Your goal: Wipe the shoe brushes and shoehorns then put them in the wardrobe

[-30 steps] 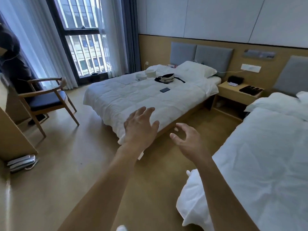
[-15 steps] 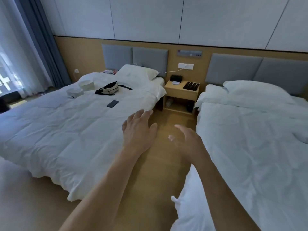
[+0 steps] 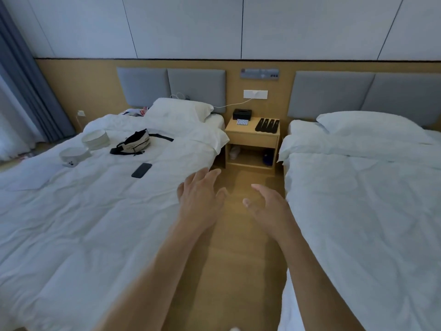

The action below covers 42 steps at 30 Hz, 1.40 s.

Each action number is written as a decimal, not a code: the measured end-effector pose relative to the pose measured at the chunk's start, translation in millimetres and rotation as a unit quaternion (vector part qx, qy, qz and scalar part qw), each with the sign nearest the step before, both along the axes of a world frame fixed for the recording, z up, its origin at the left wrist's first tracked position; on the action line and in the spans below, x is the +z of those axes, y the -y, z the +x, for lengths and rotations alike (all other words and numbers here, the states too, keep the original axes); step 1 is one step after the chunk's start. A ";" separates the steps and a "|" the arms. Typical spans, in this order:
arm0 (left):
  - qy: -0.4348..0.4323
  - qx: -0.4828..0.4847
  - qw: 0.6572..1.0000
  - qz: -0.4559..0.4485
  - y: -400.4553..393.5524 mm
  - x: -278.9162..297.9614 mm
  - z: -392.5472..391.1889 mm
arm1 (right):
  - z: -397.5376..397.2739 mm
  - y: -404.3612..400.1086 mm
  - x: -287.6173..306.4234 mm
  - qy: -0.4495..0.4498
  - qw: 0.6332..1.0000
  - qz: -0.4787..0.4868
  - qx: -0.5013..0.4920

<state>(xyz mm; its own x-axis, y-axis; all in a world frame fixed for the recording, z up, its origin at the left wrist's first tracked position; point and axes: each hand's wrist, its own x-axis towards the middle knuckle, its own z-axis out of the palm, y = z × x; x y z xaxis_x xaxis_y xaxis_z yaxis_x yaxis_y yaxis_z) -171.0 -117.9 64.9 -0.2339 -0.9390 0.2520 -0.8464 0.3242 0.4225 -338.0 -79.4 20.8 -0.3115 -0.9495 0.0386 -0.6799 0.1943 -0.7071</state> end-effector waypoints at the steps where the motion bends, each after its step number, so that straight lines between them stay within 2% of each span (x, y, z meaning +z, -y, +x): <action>1: 0.005 0.003 1.000 0.000 22.1 1.5 -4.4 | -5.2 22.7 -0.3 0.002 1.000 0.003 0.004; 7: 0.018 0.012 1.000 -0.014 145.6 17.0 -47.0 | -46.8 150.0 11.3 0.004 1.000 0.007 0.014; 12: 0.019 0.005 1.000 -0.005 224.1 10.8 -81.6 | -83.1 221.5 16.1 -0.010 1.000 0.009 0.006; 23: 0.010 -0.082 0.996 0.024 416.7 -24.9 -164.3 | -157.6 372.8 10.6 -0.042 0.996 0.012 -0.082; 33: 0.015 -0.157 0.987 0.036 630.9 -17.0 -227.3 | -197.7 556.5 24.7 -0.042 0.988 0.020 -0.149; 42: 0.026 -0.206 0.977 0.051 751.9 -34.0 -291.9 | -249.1 671.4 7.3 -0.033 0.982 0.042 -0.183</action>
